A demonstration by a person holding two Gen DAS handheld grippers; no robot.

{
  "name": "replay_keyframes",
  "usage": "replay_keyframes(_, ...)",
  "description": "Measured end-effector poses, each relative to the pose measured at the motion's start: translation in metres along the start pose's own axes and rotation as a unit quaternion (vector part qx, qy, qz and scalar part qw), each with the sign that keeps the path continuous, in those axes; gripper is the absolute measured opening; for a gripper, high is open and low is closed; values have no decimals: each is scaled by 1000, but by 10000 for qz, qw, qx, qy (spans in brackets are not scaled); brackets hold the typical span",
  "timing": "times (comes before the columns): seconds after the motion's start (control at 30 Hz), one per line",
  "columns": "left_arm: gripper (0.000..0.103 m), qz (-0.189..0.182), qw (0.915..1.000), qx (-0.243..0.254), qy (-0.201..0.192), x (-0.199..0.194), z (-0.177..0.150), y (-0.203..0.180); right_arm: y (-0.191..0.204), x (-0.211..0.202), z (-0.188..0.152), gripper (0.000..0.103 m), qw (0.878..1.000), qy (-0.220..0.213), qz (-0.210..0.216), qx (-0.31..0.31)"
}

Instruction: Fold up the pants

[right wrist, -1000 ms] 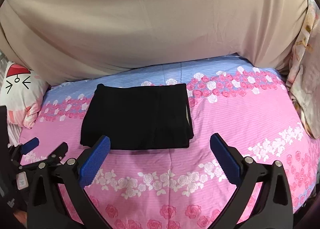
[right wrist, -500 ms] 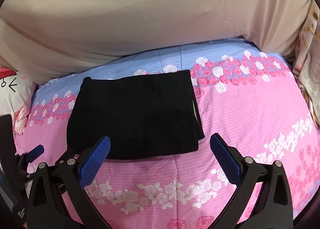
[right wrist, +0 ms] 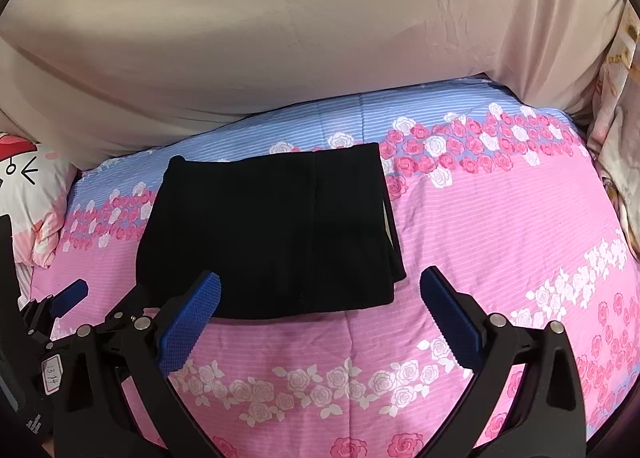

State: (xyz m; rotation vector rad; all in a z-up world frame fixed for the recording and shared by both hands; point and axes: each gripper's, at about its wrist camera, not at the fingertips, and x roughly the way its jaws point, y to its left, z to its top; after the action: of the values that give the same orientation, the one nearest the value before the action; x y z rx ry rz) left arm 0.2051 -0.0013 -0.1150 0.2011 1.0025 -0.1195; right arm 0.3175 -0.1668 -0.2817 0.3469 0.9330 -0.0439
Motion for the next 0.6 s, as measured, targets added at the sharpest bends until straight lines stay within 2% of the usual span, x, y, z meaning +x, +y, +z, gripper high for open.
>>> replay_keyframes(0.43,87,96,10000,-2,-5,-2,0,0,-3,-4,-1,98,10000,-38,35,-1)
replay_keyframes(0.6,87,9,10000,-29,-94,-7,0,2,-1,-6,-1,98,10000,-49,52,-12)
